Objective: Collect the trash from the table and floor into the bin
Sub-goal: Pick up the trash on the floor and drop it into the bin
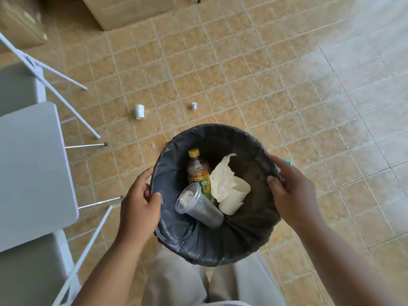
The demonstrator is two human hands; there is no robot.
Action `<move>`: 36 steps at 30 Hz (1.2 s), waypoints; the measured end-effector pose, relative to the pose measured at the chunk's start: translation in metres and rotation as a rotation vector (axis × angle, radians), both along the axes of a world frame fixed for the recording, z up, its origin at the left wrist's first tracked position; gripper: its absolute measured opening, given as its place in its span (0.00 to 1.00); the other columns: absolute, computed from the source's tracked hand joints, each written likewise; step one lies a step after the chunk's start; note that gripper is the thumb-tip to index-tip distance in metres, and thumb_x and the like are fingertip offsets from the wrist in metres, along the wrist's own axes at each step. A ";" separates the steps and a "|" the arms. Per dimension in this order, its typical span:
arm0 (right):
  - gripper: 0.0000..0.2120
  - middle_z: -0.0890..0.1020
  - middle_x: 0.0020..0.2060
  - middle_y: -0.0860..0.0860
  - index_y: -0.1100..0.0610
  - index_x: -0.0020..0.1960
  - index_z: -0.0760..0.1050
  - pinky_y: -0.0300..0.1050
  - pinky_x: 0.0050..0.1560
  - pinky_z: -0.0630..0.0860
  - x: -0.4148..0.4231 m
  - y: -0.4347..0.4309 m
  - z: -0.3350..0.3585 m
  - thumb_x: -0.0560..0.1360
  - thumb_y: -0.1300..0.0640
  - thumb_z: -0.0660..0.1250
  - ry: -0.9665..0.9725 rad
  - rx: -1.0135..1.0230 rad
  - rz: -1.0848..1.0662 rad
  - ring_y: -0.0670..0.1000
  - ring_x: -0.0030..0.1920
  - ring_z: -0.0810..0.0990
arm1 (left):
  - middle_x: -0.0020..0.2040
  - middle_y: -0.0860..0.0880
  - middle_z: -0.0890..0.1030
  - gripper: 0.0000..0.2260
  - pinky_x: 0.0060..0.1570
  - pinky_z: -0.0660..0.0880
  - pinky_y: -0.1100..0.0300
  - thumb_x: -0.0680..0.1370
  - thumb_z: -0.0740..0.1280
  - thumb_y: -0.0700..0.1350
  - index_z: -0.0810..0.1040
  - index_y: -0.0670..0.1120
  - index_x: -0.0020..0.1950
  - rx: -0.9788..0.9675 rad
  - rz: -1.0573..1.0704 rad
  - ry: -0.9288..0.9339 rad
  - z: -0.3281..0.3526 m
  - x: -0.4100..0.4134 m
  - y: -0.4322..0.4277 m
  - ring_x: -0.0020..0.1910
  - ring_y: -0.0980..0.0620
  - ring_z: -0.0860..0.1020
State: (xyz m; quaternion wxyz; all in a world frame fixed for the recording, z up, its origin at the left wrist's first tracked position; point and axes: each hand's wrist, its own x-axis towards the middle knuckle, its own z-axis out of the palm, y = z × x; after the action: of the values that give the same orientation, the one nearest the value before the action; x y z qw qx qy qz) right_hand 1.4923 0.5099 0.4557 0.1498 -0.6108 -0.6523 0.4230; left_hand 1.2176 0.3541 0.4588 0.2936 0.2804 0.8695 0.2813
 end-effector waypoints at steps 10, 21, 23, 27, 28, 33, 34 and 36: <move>0.25 0.83 0.45 0.46 0.38 0.67 0.76 0.44 0.45 0.76 -0.025 0.016 -0.186 0.77 0.62 0.67 -0.097 -0.064 -0.178 0.44 0.41 0.81 | 0.36 0.56 0.71 0.26 0.37 0.68 0.67 0.77 0.67 0.37 0.71 0.61 0.70 0.019 -0.104 -0.023 -0.195 -0.032 0.045 0.34 0.56 0.72; 0.23 0.81 0.37 0.43 0.38 0.65 0.77 0.43 0.45 0.77 -0.057 0.063 -0.440 0.77 0.62 0.68 -0.158 0.044 -0.119 0.50 0.39 0.81 | 0.37 0.51 0.71 0.27 0.40 0.72 0.56 0.78 0.67 0.38 0.70 0.61 0.73 0.047 -0.213 -0.052 -0.446 -0.080 0.103 0.35 0.50 0.72; 0.24 0.80 0.38 0.40 0.36 0.66 0.74 0.51 0.49 0.79 -0.062 0.088 -0.473 0.77 0.60 0.69 -0.166 0.074 -0.093 0.54 0.42 0.82 | 0.37 0.51 0.70 0.27 0.37 0.71 0.62 0.78 0.67 0.38 0.70 0.59 0.74 0.051 -0.239 -0.045 -0.479 -0.092 0.126 0.32 0.54 0.71; 0.23 0.78 0.36 0.36 0.33 0.66 0.72 0.47 0.51 0.76 -0.076 0.141 -0.525 0.77 0.56 0.68 -0.175 0.168 -0.101 0.51 0.44 0.83 | 0.36 0.53 0.66 0.28 0.39 0.67 0.62 0.78 0.65 0.38 0.67 0.54 0.77 0.103 -0.332 0.098 -0.526 -0.108 0.181 0.32 0.55 0.67; 0.23 0.78 0.36 0.37 0.33 0.66 0.72 0.46 0.51 0.75 -0.079 0.155 -0.535 0.77 0.56 0.67 -0.165 0.192 -0.103 0.51 0.45 0.83 | 0.35 0.53 0.66 0.28 0.41 0.67 0.57 0.78 0.65 0.38 0.67 0.54 0.77 0.110 -0.336 0.128 -0.536 -0.113 0.195 0.32 0.53 0.67; 0.24 0.78 0.35 0.35 0.30 0.64 0.73 0.45 0.54 0.76 -0.094 0.211 -0.565 0.77 0.56 0.66 -0.115 0.265 -0.096 0.46 0.43 0.80 | 0.32 0.52 0.66 0.27 0.33 0.65 0.57 0.77 0.64 0.38 0.70 0.55 0.75 0.183 -0.392 0.186 -0.567 -0.136 0.248 0.28 0.54 0.66; 0.25 0.77 0.35 0.33 0.28 0.64 0.71 0.43 0.54 0.74 -0.098 0.221 -0.568 0.77 0.57 0.66 -0.123 0.279 -0.088 0.46 0.43 0.78 | 0.32 0.51 0.67 0.27 0.32 0.65 0.58 0.77 0.64 0.38 0.69 0.54 0.76 0.189 -0.418 0.212 -0.572 -0.141 0.258 0.28 0.54 0.66; 0.29 0.79 0.39 0.34 0.26 0.65 0.65 0.41 0.54 0.71 -0.104 0.237 -0.572 0.77 0.57 0.66 -0.135 0.323 -0.063 0.46 0.46 0.77 | 0.33 0.50 0.68 0.28 0.31 0.65 0.59 0.78 0.63 0.38 0.65 0.52 0.78 0.199 -0.446 0.254 -0.578 -0.149 0.277 0.28 0.53 0.67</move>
State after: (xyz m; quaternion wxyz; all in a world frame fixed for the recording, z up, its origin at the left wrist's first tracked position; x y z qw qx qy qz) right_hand 1.3882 0.7472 -0.1164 0.2152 -0.6256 -0.7011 0.2659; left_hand 1.0683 0.6315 -0.1193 0.2078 0.5256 0.7842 0.2562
